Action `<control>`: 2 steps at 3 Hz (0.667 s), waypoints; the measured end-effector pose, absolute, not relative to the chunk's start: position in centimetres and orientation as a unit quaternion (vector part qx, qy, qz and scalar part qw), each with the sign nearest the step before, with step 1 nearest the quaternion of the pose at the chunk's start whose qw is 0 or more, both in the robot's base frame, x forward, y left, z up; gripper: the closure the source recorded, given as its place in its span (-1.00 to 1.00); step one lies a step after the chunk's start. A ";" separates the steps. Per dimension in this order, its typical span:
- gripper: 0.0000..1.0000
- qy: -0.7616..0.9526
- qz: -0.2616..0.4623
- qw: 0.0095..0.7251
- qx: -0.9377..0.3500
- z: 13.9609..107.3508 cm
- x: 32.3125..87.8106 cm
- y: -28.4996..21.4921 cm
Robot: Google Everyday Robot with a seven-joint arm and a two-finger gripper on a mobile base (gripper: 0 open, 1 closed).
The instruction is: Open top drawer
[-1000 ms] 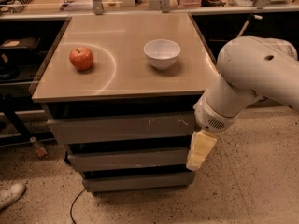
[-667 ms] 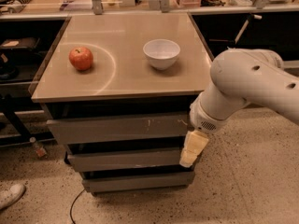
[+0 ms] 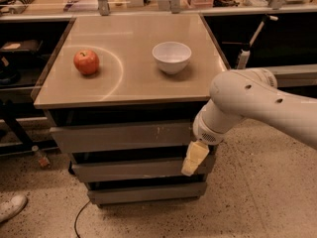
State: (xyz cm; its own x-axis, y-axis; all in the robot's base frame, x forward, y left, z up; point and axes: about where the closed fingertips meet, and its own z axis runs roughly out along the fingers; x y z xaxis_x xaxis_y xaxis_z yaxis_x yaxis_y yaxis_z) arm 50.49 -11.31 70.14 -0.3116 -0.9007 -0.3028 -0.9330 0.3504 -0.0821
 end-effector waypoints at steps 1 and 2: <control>-1.00 0.812 0.048 0.151 -0.562 68.8 52.2 -11.8; -1.00 0.807 0.043 0.157 -0.567 68.1 53.9 -11.5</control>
Offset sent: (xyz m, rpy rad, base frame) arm 0.0556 0.0003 -0.0276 -0.0103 -0.0455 0.0082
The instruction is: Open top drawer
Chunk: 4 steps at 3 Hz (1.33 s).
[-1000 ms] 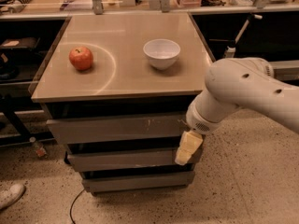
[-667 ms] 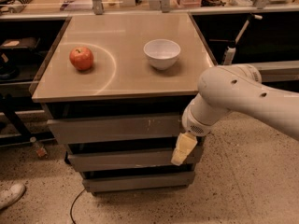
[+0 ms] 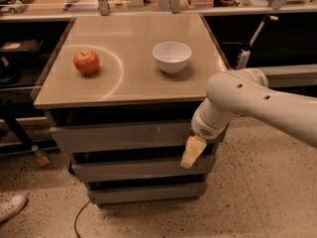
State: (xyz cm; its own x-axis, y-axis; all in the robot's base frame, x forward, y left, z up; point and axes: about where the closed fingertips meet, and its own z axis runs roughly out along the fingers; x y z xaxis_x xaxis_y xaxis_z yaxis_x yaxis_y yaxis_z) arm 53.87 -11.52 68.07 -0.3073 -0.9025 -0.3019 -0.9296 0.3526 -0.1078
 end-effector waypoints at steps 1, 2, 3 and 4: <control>-1.00 0.801 0.042 0.155 -0.576 67.1 55.1 -10.9; -1.00 0.796 0.047 0.154 -0.584 66.2 55.8 -10.2; -1.00 0.786 0.052 0.153 -0.596 65.5 56.4 -9.3; -1.00 0.783 0.053 0.126 -0.606 64.5 55.3 -9.3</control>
Offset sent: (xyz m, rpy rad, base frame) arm 0.0288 0.0218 -0.0269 0.0075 0.0044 0.0638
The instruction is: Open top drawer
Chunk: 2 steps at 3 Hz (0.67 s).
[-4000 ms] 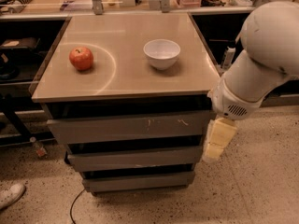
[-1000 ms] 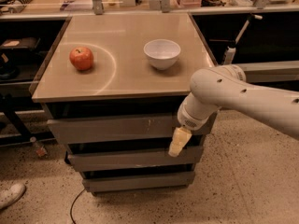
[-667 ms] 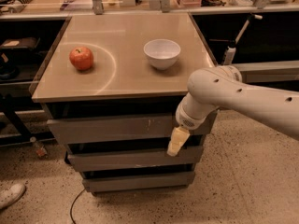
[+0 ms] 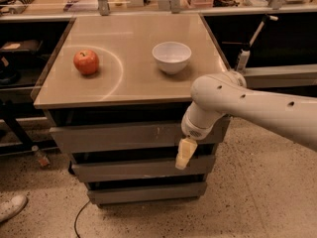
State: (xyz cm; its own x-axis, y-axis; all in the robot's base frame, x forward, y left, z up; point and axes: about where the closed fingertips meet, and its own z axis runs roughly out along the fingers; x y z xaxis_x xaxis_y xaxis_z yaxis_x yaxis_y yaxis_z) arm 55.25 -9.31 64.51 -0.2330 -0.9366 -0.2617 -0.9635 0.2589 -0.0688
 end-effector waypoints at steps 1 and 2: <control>-1.00 0.782 0.064 0.077 -0.615 64.7 52.4 -9.9; -1.00 0.789 0.070 0.049 -0.608 65.1 50.3 -10.8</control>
Offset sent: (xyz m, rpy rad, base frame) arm -0.1192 -0.0478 0.0213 -0.1422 0.3067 -0.0592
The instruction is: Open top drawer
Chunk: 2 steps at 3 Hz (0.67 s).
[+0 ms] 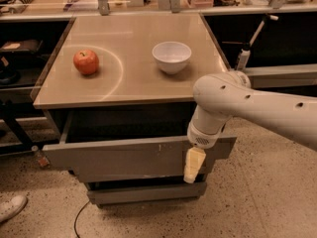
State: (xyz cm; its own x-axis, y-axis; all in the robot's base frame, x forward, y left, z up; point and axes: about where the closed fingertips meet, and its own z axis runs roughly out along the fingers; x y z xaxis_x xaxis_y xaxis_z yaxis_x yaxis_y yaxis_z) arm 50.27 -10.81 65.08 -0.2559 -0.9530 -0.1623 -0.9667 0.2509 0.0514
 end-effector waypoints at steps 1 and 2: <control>-1.00 0.803 0.077 0.010 -0.591 66.4 46.3 -12.5; -1.00 0.823 0.084 -0.028 -0.560 68.3 41.0 -14.9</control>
Offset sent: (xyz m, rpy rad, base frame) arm -0.1542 -0.0677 0.0565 -0.1087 0.2415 -0.1863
